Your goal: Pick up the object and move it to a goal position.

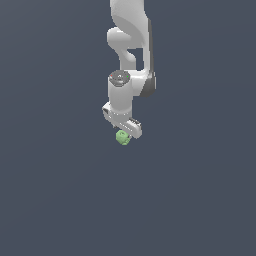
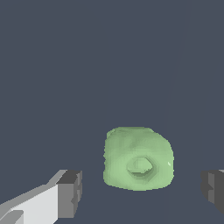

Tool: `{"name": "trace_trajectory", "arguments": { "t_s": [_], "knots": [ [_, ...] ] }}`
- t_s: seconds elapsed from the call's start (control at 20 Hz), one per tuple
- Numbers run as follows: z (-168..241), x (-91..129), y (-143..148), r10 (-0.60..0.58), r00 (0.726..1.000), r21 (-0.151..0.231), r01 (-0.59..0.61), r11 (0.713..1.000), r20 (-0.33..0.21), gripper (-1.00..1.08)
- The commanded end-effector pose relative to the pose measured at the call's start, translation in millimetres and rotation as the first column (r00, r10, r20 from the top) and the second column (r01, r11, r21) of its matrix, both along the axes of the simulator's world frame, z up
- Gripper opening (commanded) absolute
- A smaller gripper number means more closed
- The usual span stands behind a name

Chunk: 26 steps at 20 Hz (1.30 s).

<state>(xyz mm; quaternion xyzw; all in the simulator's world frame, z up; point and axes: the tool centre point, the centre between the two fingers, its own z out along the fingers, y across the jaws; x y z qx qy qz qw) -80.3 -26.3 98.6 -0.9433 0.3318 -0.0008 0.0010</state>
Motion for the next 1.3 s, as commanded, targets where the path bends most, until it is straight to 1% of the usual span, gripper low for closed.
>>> {"name": "trace_trajectory", "arguments": {
  "t_s": [0.0, 0.4, 0.9, 1.15, 1.2, 1.25],
  "knots": [
    [-2, -4, -1, -0.024, 1.000, -0.001, 0.024, 1.000, -0.001, 1.00],
    [-6, -5, -1, -0.031, 1.000, -0.001, 0.031, 1.000, -0.002, 1.00],
    [-47, -6, -2, -0.036, 0.999, -0.002, 0.036, 0.999, -0.002, 1.00],
    [-54, -6, -2, -0.037, 0.999, -0.001, 0.037, 0.999, -0.002, 1.00],
    [-54, -6, -2, -0.037, 0.999, -0.001, 0.037, 0.999, -0.002, -1.00],
    [-54, -6, -2, -0.037, 0.999, -0.001, 0.037, 0.999, -0.002, -1.00]
  ]
}}
